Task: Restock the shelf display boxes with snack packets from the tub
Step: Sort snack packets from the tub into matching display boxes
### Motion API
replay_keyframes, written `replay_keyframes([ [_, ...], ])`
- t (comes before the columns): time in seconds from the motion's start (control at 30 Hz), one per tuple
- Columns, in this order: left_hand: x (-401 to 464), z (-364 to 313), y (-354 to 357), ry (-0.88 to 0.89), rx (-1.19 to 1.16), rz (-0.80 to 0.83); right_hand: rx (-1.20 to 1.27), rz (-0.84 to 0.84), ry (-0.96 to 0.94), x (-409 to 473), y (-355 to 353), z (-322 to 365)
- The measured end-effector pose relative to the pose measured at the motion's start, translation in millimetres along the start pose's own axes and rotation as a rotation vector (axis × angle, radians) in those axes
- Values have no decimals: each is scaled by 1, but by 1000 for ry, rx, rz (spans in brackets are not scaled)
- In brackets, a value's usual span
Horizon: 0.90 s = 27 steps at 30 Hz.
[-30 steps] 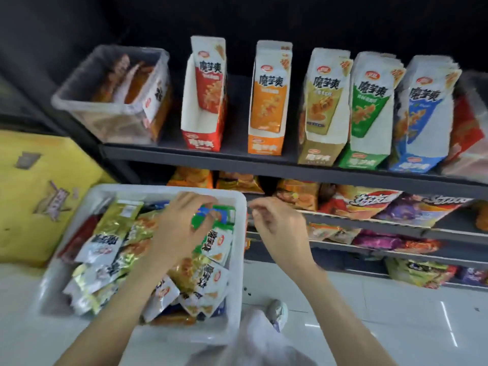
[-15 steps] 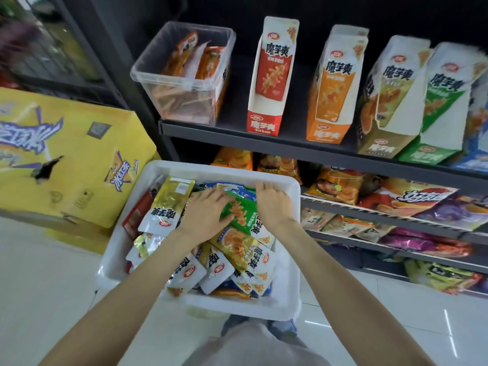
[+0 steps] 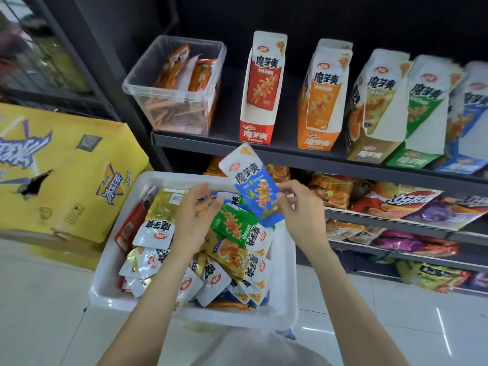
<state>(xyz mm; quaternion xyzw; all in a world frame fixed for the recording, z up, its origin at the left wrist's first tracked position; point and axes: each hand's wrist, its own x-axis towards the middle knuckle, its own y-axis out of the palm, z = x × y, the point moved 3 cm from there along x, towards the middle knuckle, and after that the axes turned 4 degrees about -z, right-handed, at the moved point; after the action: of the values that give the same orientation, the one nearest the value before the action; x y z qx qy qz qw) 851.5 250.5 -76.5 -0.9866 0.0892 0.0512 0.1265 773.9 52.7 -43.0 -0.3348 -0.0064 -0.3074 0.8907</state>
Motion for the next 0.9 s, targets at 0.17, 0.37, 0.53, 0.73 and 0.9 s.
replay_keyframes([
  [0.17, -22, -35, 26, -249, -403, 246, 511, 202, 380, -15, 3, -12],
  [0.37, -21, -46, 45, -151, -191, 249, 605, 228, 446, -18, -4, -16],
  [0.53, -17, -58, 64, 89, 157, 452, 595, 141, 411, -3, -41, -27],
  [0.73, -23, -95, 130, 383, 468, 628, 198, 25, 242, 16, -121, -56],
  [0.9, -41, -131, 214, 842, 667, 539, -17, -247, 225, 25, -194, -95],
])
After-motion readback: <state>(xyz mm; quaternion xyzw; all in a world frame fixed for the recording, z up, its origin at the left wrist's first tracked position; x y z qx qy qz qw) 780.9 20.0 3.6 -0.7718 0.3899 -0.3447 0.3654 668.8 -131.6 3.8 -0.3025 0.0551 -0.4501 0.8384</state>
